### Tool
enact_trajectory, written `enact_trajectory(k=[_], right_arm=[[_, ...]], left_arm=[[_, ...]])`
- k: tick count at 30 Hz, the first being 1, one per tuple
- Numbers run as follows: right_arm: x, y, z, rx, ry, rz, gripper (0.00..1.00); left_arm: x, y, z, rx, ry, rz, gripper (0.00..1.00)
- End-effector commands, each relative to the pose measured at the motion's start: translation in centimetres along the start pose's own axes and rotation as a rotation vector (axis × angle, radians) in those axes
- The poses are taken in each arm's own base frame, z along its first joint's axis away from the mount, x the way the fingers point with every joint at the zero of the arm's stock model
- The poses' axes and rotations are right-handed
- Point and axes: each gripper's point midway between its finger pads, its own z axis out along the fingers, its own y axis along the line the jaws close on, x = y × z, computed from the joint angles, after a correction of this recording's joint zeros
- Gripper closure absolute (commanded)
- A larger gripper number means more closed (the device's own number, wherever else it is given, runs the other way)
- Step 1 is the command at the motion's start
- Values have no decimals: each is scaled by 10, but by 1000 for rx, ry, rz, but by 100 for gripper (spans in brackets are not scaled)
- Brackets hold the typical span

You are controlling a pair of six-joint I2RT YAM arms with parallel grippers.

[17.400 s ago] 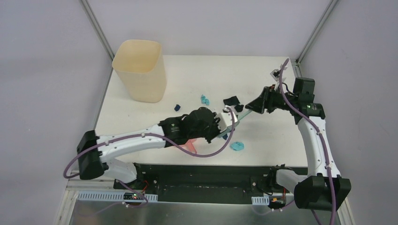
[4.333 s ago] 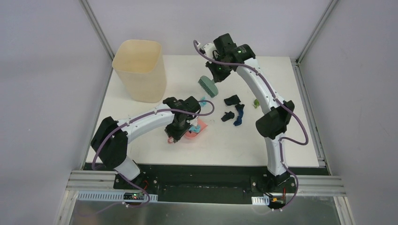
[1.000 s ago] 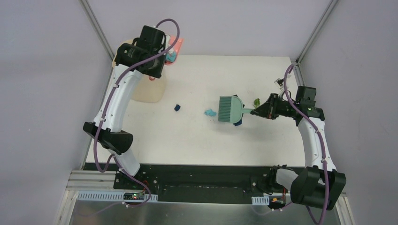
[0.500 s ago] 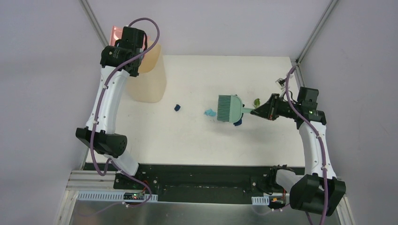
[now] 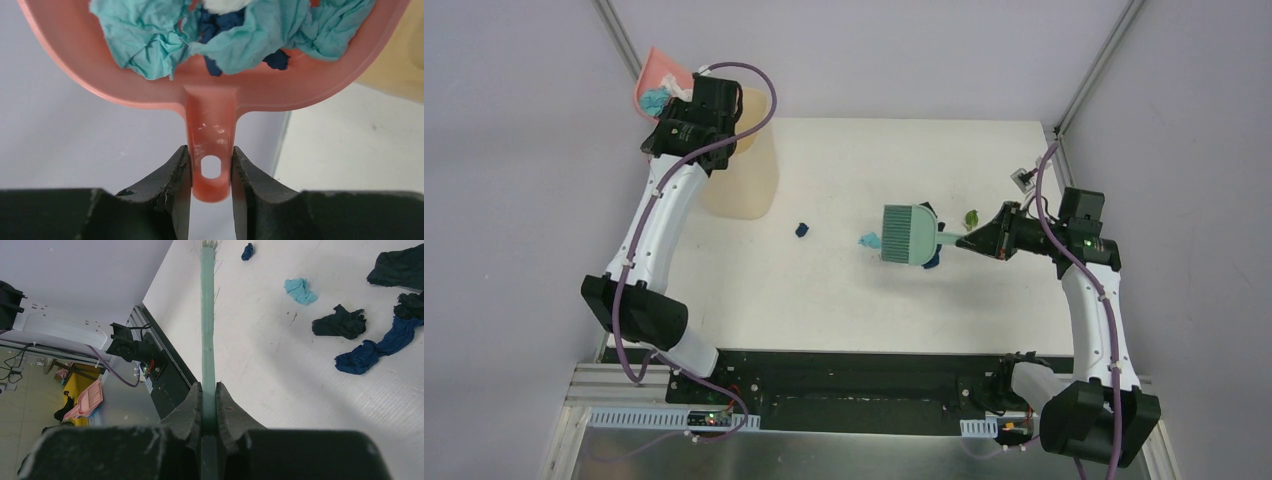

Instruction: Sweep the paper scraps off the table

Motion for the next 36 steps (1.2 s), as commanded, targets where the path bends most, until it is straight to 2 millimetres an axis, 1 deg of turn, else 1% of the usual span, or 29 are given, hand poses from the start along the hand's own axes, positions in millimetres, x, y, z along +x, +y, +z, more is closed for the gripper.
enact_trajectory(k=[1, 2, 3, 6, 9, 11, 16, 19, 23, 32, 36], right_arm=[[-6, 31, -5, -79, 2, -98, 100], [-6, 35, -5, -87, 6, -114, 100], [-5, 39, -5, -93, 9, -124, 100], [-3, 48, -4, -107, 17, -149, 100], [1, 52, -3, -114, 27, -164, 100], [3, 53, -2, -116, 30, -171, 100], [4, 55, -1, -118, 37, -184, 100], [5, 55, -1, -117, 41, -188, 100], [6, 53, 0, -111, 45, -189, 100], [6, 50, 0, -103, 47, -187, 100], [6, 47, 1, -95, 46, -186, 100]], left_arm=[[-16, 29, -2, -186, -18, 89, 100], [-17, 30, -2, -201, -18, 124, 100], [-22, 32, 0, -232, -31, 127, 100], [-34, 36, 5, -308, -49, 220, 100], [-46, 35, 10, -364, -53, 319, 100], [-51, 30, 14, -352, -48, 375, 100], [-53, 17, 20, -321, -38, 492, 100], [-52, 16, 20, -324, -41, 506, 100], [-55, 23, 17, -337, -51, 496, 100], [-53, 20, 17, -328, -68, 492, 100], [-52, 27, 11, -332, -85, 429, 100]])
